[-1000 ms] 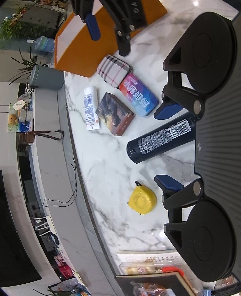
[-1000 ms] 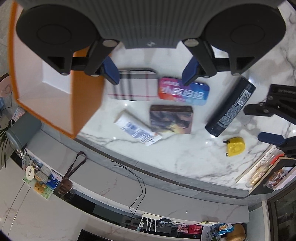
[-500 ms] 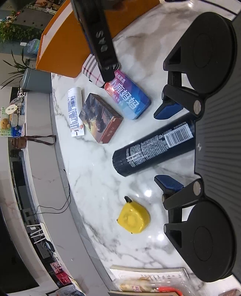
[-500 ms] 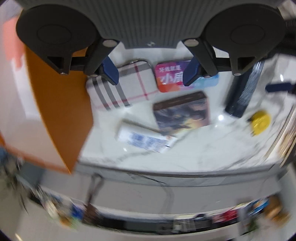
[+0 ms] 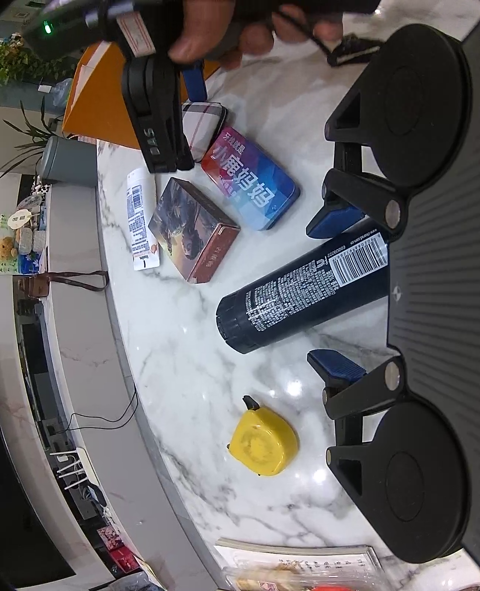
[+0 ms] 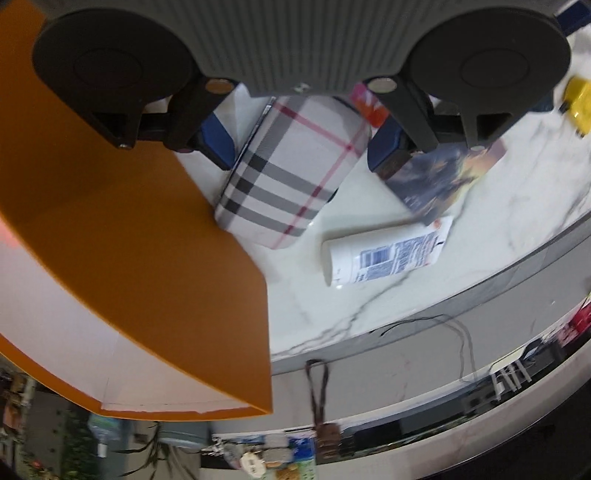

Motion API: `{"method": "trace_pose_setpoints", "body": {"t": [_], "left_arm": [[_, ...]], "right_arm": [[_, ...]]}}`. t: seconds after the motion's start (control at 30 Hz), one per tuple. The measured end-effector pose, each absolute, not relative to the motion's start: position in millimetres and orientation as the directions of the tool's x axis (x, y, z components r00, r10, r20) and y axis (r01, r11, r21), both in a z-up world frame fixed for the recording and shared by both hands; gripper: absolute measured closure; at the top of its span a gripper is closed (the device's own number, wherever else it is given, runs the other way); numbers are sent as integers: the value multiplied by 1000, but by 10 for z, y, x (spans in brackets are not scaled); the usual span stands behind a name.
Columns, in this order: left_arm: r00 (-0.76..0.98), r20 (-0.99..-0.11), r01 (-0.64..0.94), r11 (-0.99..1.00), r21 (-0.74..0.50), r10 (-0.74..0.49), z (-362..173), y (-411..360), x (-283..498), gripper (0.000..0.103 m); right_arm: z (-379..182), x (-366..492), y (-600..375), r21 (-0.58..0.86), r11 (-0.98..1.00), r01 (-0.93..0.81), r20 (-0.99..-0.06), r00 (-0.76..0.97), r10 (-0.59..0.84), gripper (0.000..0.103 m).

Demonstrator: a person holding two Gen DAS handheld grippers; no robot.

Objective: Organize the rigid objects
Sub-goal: 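Grasp the black spray bottle with the left tool while the right tool grasps the plaid case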

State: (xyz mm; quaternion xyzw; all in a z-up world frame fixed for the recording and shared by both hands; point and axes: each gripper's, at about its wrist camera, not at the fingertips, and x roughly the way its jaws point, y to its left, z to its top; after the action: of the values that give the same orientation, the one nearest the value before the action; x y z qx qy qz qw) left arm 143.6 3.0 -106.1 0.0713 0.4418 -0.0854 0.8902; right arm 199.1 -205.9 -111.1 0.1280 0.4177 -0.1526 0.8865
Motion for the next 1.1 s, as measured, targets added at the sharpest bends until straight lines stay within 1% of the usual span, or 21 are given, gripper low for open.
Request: {"method": "trace_pose_setpoints", "body": {"t": [0.13,0.2,0.23,0.27,0.3,0.33,0.53,0.77,0.83,0.87,0.9,0.93,0.97,1.1], "left_arm": [[606,-790,226,973,57,-94,-1076,26,1428,22],[608,-787,234,971,50,-107,-1095,29,1429,27],[600,-790,245,969,33,-125,-1108,36,1436,34],[587,-797,252,968,15,-140,-1121,43,1447,38],[588,-796,254,967,18,-139,-1119,38,1444,40],[588,-796,263,965,22,-142,-1116,33,1434,44],[560,-812,301,954,13,-166,-1095,69,1340,47],[505,-846,345,938,19,-169,-1047,108,1064,51],[503,-848,354,935,29,-165,-1043,95,959,51],[511,-845,353,935,36,-160,-1045,92,919,47],[529,-836,348,936,53,-149,-1054,83,891,44],[548,-826,342,937,74,-134,-1068,65,875,33],[563,-816,342,935,90,-128,-1078,50,870,29],[598,-789,339,936,91,-140,-1106,-14,927,29]], "right_arm": [[-1175,2046,-1986,7,939,345,-763,609,-218,26],[-1165,2019,-1992,-7,954,299,-762,616,-199,28],[-1158,2002,-2006,-6,961,276,-764,619,-183,29],[-1148,1987,-2031,-3,967,254,-767,620,-166,30],[-1142,1976,-2047,-5,974,228,-771,619,-150,31],[-1134,1960,-2072,-4,979,202,-775,619,-131,32],[-1115,1817,-2098,-11,1000,14,-805,593,-17,34],[-1098,1430,-2036,-18,980,-199,-839,536,93,35],[-1099,1324,-2033,-18,971,-237,-844,524,112,35],[-1102,1276,-2040,-20,970,-244,-842,527,116,35],[-1108,1239,-2048,-21,969,-245,-836,536,118,33],[-1119,1205,-2052,-22,970,-242,-828,548,118,32],[-1127,1181,-2054,-21,971,-239,-820,559,120,31],[-1165,1155,-2021,-19,973,-230,-787,604,127,30]]}}
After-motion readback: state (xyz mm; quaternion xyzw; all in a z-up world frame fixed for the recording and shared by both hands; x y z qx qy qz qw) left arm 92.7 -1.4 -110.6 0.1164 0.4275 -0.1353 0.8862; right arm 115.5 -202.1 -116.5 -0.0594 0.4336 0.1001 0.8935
